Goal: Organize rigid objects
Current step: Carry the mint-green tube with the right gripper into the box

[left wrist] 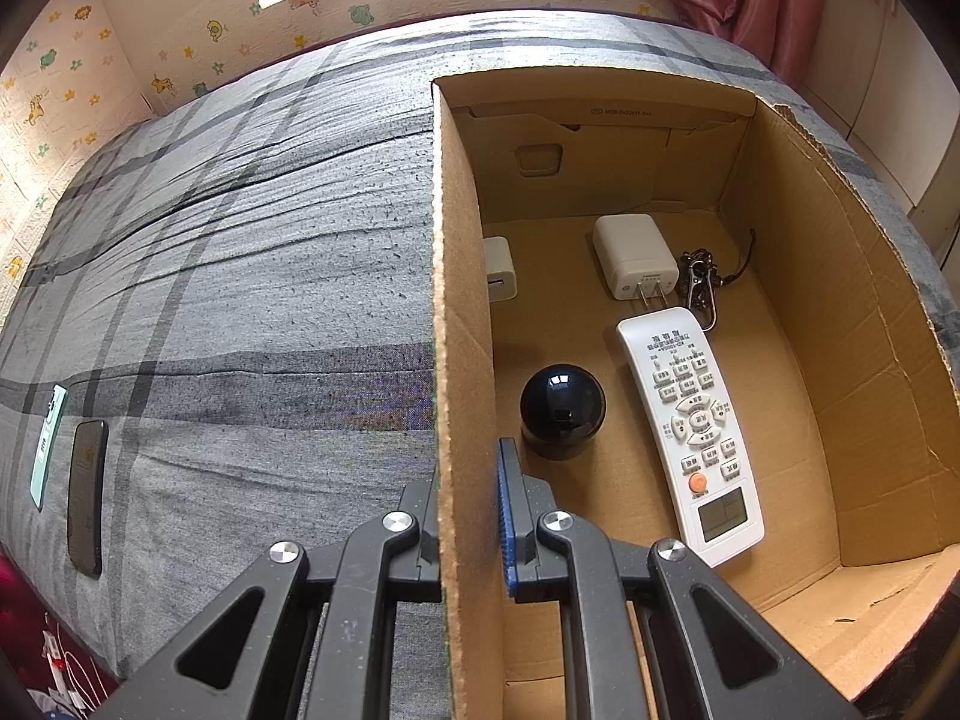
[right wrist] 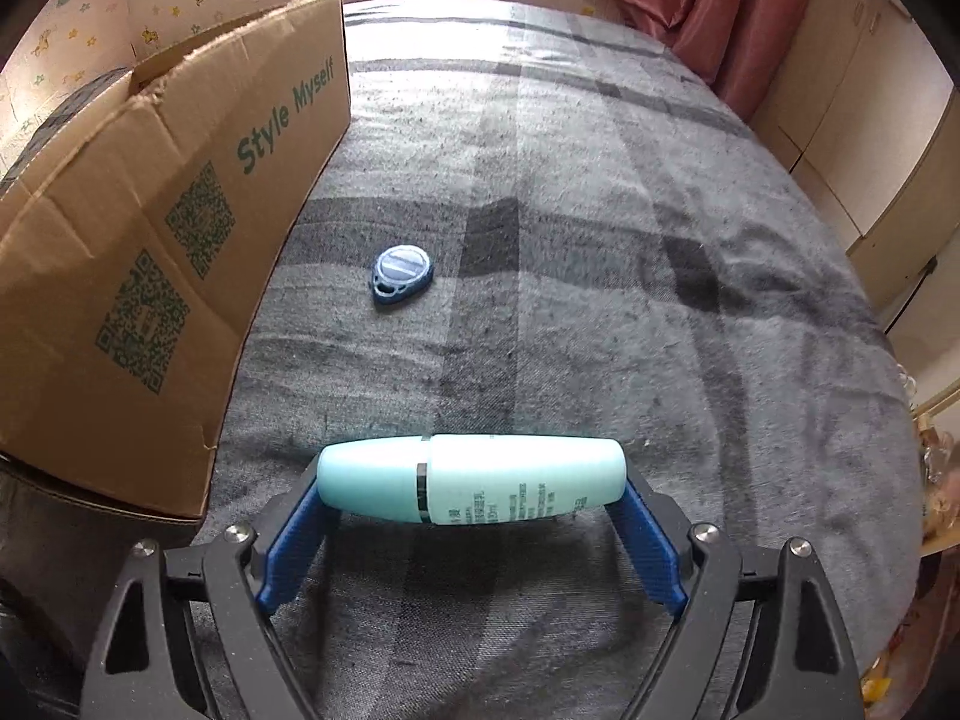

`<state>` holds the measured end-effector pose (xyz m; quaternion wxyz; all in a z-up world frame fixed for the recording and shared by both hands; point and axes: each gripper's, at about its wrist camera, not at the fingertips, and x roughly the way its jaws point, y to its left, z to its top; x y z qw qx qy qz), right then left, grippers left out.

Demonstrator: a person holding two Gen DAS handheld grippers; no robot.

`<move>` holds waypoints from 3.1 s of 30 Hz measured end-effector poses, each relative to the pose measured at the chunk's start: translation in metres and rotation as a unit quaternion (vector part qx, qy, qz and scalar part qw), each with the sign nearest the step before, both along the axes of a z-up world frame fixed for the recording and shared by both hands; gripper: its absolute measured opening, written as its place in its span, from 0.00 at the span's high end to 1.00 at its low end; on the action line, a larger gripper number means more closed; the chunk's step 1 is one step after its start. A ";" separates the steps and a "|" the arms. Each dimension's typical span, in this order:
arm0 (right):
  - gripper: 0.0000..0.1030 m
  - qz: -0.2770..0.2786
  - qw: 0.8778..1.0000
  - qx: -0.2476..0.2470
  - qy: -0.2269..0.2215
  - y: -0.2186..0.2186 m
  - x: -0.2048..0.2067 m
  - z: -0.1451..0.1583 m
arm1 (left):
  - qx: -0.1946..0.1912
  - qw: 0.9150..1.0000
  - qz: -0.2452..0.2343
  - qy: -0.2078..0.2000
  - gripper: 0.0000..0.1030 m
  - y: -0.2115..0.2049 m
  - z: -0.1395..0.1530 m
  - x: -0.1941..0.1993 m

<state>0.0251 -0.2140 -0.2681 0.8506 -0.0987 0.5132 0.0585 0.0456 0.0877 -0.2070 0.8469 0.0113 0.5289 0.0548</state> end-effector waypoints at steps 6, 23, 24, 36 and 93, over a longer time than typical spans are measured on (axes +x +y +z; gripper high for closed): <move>0.13 -0.018 1.000 0.015 -0.011 -0.009 0.008 0.022 | 0.000 1.000 0.000 0.000 0.88 0.000 0.000 0.000; 0.13 -0.031 0.999 0.031 -0.032 -0.010 0.019 0.076 | 0.000 1.000 0.000 0.000 0.88 0.000 0.000 0.000; 0.13 -0.031 0.999 0.031 -0.033 -0.009 0.021 0.080 | 0.000 1.000 0.000 0.000 0.88 0.000 0.000 0.000; 0.13 -0.021 0.998 0.048 -0.047 0.002 0.034 0.124 | -0.002 1.000 0.000 0.001 0.88 -0.001 0.001 0.002; 0.13 0.124 0.989 0.051 0.069 0.212 0.130 0.082 | -0.013 1.000 0.002 -0.002 0.88 0.004 -0.001 0.004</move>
